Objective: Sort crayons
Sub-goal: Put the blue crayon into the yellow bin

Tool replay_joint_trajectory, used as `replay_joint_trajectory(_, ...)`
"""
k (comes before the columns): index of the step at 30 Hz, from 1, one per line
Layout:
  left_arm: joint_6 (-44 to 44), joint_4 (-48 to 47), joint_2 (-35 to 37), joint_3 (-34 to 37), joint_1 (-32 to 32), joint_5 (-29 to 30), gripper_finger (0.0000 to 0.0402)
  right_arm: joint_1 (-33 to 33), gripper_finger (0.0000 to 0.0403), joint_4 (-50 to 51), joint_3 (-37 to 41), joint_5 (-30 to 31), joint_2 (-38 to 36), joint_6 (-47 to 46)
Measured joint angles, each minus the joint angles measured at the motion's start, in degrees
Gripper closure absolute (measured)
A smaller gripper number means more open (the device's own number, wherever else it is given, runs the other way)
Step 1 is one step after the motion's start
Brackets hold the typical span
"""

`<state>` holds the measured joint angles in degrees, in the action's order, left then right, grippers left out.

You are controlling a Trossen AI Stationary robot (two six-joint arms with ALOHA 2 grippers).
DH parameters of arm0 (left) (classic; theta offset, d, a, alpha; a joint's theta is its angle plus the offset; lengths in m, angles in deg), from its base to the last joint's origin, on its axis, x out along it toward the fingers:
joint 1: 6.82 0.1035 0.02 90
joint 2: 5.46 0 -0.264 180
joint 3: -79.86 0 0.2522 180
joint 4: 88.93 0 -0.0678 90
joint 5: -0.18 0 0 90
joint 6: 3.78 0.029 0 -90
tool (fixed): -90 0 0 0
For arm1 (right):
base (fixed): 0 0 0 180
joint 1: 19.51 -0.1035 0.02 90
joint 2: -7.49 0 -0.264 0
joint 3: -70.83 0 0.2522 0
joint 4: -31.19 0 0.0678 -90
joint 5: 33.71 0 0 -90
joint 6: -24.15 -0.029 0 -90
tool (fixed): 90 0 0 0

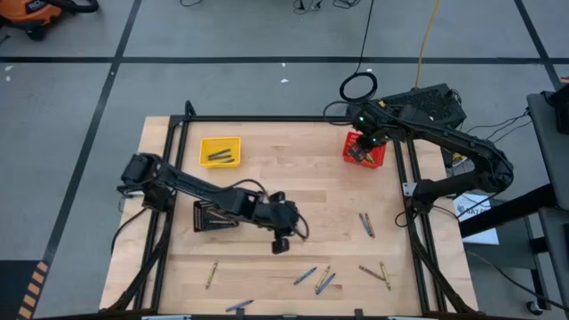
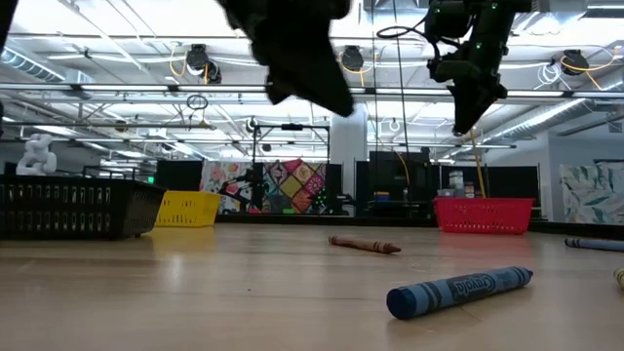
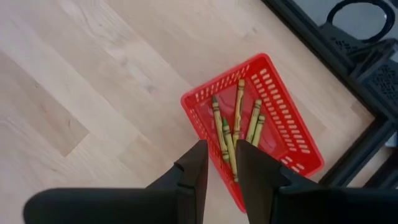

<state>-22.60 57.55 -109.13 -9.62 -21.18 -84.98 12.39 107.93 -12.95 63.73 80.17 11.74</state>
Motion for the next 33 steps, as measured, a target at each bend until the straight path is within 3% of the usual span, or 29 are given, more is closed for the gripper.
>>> replay_joint_trajectory(3, 1.5, -6.7, -3.5, -5.2, 0.0, 0.0, 0.0333, 0.0, 0.0332, -0.8, 0.0, 0.0, 0.0, 0.0)
replay_joint_trajectory(8, 1.1, -7.5, -7.9, -9.9, -0.4, -3.1, 0.0333, 0.0, 0.0332, -1.0, 0.0, 0.0, 0.0, 0.0)
replay_joint_trajectory(24, -10.9, -4.0, -9.6, -10.9, -7.6, -2.3, 0.0333, 0.0, 0.0332, -0.1, 0.0, -0.1, 0.0, -3.2)
replay_joint_trajectory(28, -15.4, -4.3, -9.6, -10.9, -9.4, 2.4, 0.0333, 0.0, 0.0332, 0.8, 0.0, -0.1, 0.0, -4.1)
replay_joint_trajectory(33, -18.1, -1.8, -10.2, -10.9, -10.8, 4.2, 0.0333, 0.0, 0.0332, 0.8, 0.0, -0.1, 0.0, -5.0)
